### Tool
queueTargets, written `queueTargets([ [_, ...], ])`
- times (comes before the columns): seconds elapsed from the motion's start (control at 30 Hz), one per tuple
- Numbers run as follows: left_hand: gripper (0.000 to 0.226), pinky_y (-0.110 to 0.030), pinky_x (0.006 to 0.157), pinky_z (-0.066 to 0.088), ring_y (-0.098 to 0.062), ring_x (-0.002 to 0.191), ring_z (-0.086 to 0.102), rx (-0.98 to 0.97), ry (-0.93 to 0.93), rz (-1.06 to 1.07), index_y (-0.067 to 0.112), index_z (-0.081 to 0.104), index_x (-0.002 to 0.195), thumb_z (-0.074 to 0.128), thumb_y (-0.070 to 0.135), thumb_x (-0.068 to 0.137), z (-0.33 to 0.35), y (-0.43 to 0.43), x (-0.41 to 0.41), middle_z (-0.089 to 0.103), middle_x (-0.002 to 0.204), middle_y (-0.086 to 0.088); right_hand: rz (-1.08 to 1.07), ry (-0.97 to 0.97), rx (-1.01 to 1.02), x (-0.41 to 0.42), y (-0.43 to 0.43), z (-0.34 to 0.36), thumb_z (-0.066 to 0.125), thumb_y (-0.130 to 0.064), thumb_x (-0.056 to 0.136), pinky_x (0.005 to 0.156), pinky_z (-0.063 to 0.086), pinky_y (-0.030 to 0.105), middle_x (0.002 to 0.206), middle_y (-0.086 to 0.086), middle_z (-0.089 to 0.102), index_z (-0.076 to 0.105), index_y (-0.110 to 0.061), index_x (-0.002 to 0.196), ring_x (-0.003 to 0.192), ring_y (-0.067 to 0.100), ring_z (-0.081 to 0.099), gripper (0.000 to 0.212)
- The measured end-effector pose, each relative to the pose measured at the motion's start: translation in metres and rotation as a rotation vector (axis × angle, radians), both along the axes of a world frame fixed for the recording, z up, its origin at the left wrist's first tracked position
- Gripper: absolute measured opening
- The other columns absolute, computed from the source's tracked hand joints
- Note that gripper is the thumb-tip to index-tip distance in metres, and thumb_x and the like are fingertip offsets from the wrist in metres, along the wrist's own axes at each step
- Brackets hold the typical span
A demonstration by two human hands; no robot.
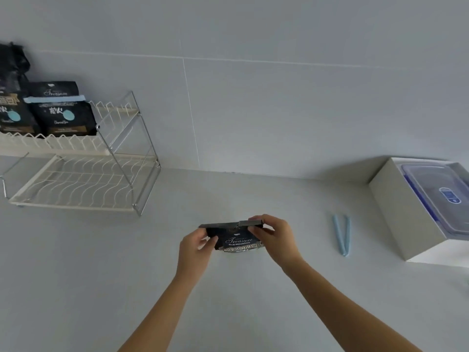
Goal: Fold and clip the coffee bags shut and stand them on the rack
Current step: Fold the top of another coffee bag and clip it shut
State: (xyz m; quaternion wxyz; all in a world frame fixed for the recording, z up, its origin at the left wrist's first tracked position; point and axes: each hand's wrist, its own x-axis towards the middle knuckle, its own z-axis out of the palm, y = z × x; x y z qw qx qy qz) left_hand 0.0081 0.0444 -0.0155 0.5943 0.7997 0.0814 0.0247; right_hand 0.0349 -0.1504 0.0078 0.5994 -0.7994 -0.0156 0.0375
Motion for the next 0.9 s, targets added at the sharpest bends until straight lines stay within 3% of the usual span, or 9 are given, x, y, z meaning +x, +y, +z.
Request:
queueTargets([
  [0.1, 0.015, -0.028, 0.086, 0.049, -0.016, 0.092, 0.066, 0.023, -0.068, 0.001, 0.013, 0.071, 0.095, 0.062, 0.008, 0.085, 0.005, -0.026, 0.005, 0.073, 0.093, 0.002, -0.011, -0.123, -0.055, 0.001, -0.022, 0.002, 0.060, -0.006, 0.084, 0.069, 0.050, 0.016, 0.079, -0.017, 0.069, 0.070, -0.031, 0.078, 0.076, 0.000, 0.062, 0.027],
  [0.2, 0.014, -0.025, 0.081, 0.048, -0.011, 0.085, 0.065, 0.090, -0.111, -0.006, 0.017, 0.070, 0.086, 0.063, 0.006, 0.084, 0.007, -0.047, 0.006, 0.073, 0.085, 0.004, 0.031, -0.029, -0.235, 0.005, -0.040, -0.001, 0.062, -0.009, 0.085, 0.068, 0.047, 0.029, 0.069, -0.008, 0.066, 0.067, -0.023, 0.074, 0.073, 0.016, 0.063, 0.019],
  [0.33, 0.025, -0.017, 0.071, 0.053, -0.006, 0.079, 0.067, 0.020, -0.208, 0.046, 0.032, 0.064, 0.078, 0.062, 0.008, 0.085, 0.004, -0.069, 0.004, 0.072, 0.077, 0.008, 0.014, -0.168, -0.279, 0.000, -0.066, -0.004, 0.058, -0.007, 0.085, 0.061, 0.046, 0.017, 0.071, -0.013, 0.068, 0.066, -0.028, 0.077, 0.069, 0.004, 0.063, 0.023],
  [0.5, 0.016, -0.040, 0.079, 0.056, -0.020, 0.086, 0.070, -0.024, -0.032, -0.051, 0.015, 0.066, 0.089, 0.058, 0.002, 0.087, 0.001, -0.084, 0.017, 0.074, 0.087, -0.003, 0.096, -0.008, -0.386, 0.008, -0.085, -0.008, 0.056, -0.017, 0.088, 0.058, 0.037, 0.030, 0.066, -0.001, 0.061, 0.060, -0.017, 0.074, 0.063, 0.017, 0.053, 0.015],
  [0.6, 0.016, -0.033, 0.078, 0.057, -0.013, 0.086, 0.070, -0.027, -0.060, -0.077, 0.016, 0.067, 0.094, 0.058, 0.004, 0.087, 0.005, -0.086, 0.027, 0.074, 0.091, 0.000, 0.047, -0.074, -0.368, 0.011, -0.089, -0.006, 0.055, -0.020, 0.090, 0.054, 0.037, 0.022, 0.064, -0.007, 0.061, 0.057, -0.021, 0.072, 0.060, 0.010, 0.053, 0.018],
  [0.7, 0.012, -0.034, 0.079, 0.057, -0.015, 0.088, 0.069, 0.037, 0.000, -0.096, 0.012, 0.065, 0.096, 0.059, 0.006, 0.087, 0.006, -0.094, 0.032, 0.073, 0.093, -0.001, 0.053, -0.048, -0.417, 0.017, -0.093, -0.008, 0.054, -0.019, 0.091, 0.054, 0.036, 0.027, 0.062, -0.007, 0.058, 0.054, -0.019, 0.070, 0.059, 0.013, 0.051, 0.021],
  [0.8, 0.013, -0.022, 0.066, 0.056, -0.006, 0.077, 0.068, 0.100, -0.107, -0.065, 0.023, 0.062, 0.087, 0.060, 0.010, 0.086, 0.003, -0.098, 0.032, 0.072, 0.082, 0.007, 0.034, -0.067, -0.263, 0.016, -0.100, -0.008, 0.057, -0.017, 0.090, 0.054, 0.040, 0.011, 0.063, -0.010, 0.065, 0.059, -0.035, 0.072, 0.060, 0.003, 0.059, 0.026],
  [0.83, 0.011, -0.024, 0.065, 0.056, -0.010, 0.077, 0.068, 0.086, -0.095, -0.073, 0.021, 0.062, 0.087, 0.059, 0.010, 0.086, -0.001, -0.097, 0.031, 0.072, 0.081, 0.004, 0.048, 0.007, -0.142, 0.013, -0.102, -0.012, 0.058, -0.014, 0.089, 0.061, 0.045, 0.011, 0.070, -0.008, 0.072, 0.065, -0.034, 0.079, 0.066, 0.003, 0.064, 0.024],
  [0.9, 0.008, -0.030, 0.066, 0.055, -0.019, 0.079, 0.069, 0.048, -0.011, -0.031, 0.016, 0.059, 0.092, 0.059, 0.009, 0.087, -0.012, -0.100, 0.029, 0.072, 0.083, -0.003, 0.068, 0.156, -0.074, 0.008, -0.104, -0.019, 0.059, -0.013, 0.089, 0.071, 0.049, 0.024, 0.081, 0.005, 0.076, 0.070, -0.021, 0.089, 0.073, 0.012, 0.066, 0.014],
])
